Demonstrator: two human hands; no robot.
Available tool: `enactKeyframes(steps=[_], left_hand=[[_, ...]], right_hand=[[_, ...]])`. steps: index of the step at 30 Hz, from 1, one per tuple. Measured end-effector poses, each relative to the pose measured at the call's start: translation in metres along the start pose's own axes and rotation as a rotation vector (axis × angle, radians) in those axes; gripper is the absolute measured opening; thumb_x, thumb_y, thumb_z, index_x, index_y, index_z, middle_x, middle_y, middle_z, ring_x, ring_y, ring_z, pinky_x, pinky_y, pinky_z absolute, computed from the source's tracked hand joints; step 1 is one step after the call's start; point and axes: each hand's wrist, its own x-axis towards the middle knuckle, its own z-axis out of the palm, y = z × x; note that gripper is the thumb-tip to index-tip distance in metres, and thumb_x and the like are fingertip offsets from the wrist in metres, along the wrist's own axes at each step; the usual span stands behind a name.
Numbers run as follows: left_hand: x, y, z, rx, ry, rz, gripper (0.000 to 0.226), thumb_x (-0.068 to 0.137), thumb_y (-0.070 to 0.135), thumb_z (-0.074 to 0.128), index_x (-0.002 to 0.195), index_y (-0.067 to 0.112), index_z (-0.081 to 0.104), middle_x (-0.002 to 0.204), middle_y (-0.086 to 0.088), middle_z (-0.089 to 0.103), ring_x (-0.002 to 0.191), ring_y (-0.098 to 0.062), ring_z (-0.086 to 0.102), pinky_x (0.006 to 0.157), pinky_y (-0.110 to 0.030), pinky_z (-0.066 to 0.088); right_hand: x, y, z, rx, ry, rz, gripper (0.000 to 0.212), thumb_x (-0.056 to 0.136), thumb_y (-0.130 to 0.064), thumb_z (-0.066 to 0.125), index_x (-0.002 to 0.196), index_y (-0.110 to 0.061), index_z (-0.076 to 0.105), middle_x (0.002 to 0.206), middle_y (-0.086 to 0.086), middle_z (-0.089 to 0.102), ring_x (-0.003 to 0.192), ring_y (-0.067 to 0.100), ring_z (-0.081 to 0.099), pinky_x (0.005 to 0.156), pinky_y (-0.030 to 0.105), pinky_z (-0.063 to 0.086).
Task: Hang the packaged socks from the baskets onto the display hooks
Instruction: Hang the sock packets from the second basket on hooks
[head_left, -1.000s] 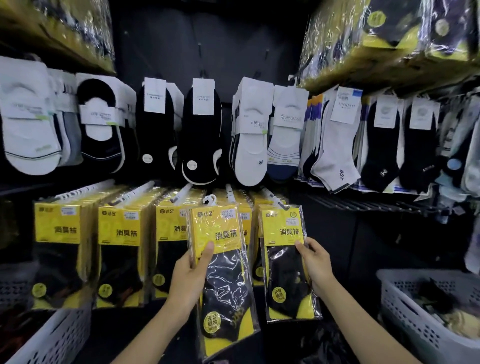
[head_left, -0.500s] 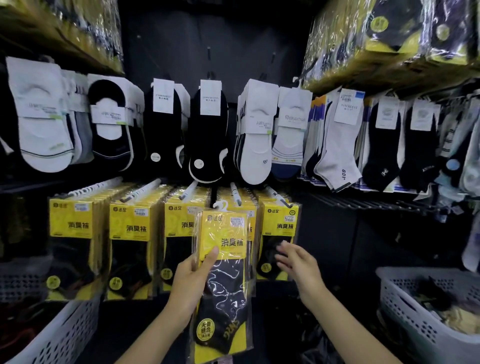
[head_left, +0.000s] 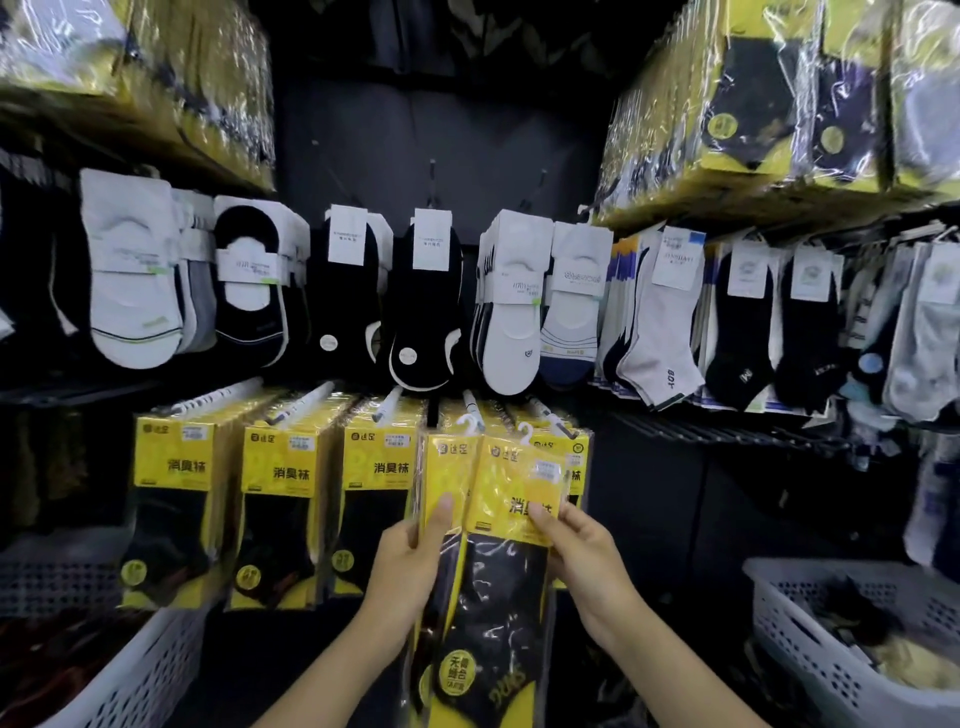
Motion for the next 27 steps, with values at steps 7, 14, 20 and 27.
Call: enactKeyframes(steps=[7,14,20,27], left_hand=[[0.013,-0.011,-0.009,0.104,0.088,0.042,0.044,0.083,0.054,0.048,0.078,0.011,0.052,0.059,0.006,0.04,0.056,-0.008,0.038,0.052,-0.015,0.03],[0.03,-0.022,-0.007,0.12,0.068,0.047,0.029,0.081,0.057,0.048,0.082,0.031,0.061,0.064,0.011,0.042,0.055,-0.003,0.036,0.047,-0.012,0.032],[0.04,-0.032,0.002,0.111,0.055,0.025,0.039,0.085,0.053,0.049,0.08,0.017,0.06,0.068,-0.003,0.044,0.068,-0.015,0.042,0.053,-0.013,0.029],[0.041,-0.03,0.007,0.123,0.1,0.036,0.049,0.083,0.048,0.053,0.054,0.019,0.027,0.039,0.01,0.023,0.037,-0.005,0.023,0.039,-0.013,0.024]], right_hand=[[0.018,0.022,-0.043,-0.02,0.282,0.053,0.019,0.096,-0.02,0.054,0.1,-0.008,0.068,0.101,0.014,0.073,0.097,0.031,0.068,0.096,0.048,0.049],[0.06,0.017,-0.082,-0.128,0.439,-0.023,0.014,0.096,-0.013,0.052,0.087,-0.016,0.062,0.107,0.014,0.068,0.101,0.03,0.063,0.096,0.045,0.048],[0.094,0.015,-0.08,-0.179,0.289,-0.105,0.014,0.097,-0.012,0.052,0.104,-0.007,0.063,0.108,0.012,0.068,0.097,0.022,0.063,0.083,0.029,0.051],[0.124,0.035,-0.07,-0.177,0.297,-0.045,0.017,0.095,-0.016,0.056,0.104,-0.005,0.064,0.11,0.015,0.067,0.099,0.022,0.062,0.089,0.032,0.049]])
